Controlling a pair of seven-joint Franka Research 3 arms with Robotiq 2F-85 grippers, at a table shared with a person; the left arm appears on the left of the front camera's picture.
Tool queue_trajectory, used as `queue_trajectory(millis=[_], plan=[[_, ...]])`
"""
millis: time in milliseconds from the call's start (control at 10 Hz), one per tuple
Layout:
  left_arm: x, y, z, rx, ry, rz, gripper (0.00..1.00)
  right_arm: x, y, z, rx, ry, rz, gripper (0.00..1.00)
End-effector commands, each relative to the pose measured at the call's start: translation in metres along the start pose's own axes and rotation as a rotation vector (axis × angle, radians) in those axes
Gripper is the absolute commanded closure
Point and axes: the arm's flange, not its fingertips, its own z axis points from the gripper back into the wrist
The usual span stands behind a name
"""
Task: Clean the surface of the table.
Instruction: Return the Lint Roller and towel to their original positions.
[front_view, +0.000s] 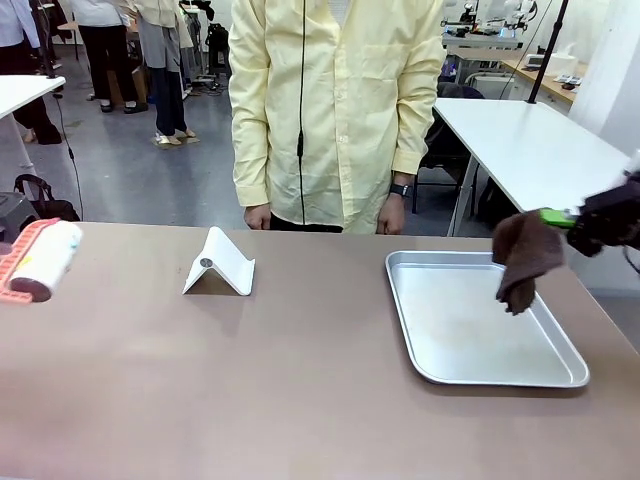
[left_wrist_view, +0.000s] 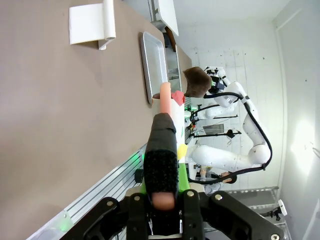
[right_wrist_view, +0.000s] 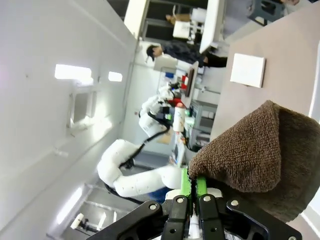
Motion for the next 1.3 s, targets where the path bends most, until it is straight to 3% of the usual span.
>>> queue_trajectory(millis=[0,200,500,700,1000,1100,1200], plan=[[0.031,-0.040,-0.044,0.029,0.036,0.007,0.78,0.042,0.017,-0.064,-0.068,0.082,0.062,0.96],[0.053,-0.070,-0.091,0.086,0.069,0.038,0.78,0.066,0.016,-0.119,-0.091,0.060,0.062,0.96],[0.082,-0.107,-0.179,0.274,-0.014,0.037,0.78,0.084,-0.008,-0.197,-0.211,0.052,0.038,0.96],[0.104,-0.115,-0.233,0.447,-0.105,-0.009,0.78,0.095,-0.040,-0.237,-0.310,0.135,0.006,0.96],[0.132,-0.098,-0.293,0.600,-0.026,-0.031,0.78,0.095,-0.081,-0.272,-0.417,0.247,-0.039,0.96],[0.141,-0.091,-0.306,0.605,0.048,-0.018,0.78,0.091,-0.092,-0.279,-0.429,0.286,-0.064,0.96],[0.150,-0.087,-0.312,0.633,0.044,-0.041,0.78,0.088,-0.101,-0.283,-0.459,0.313,-0.074,0.96]])
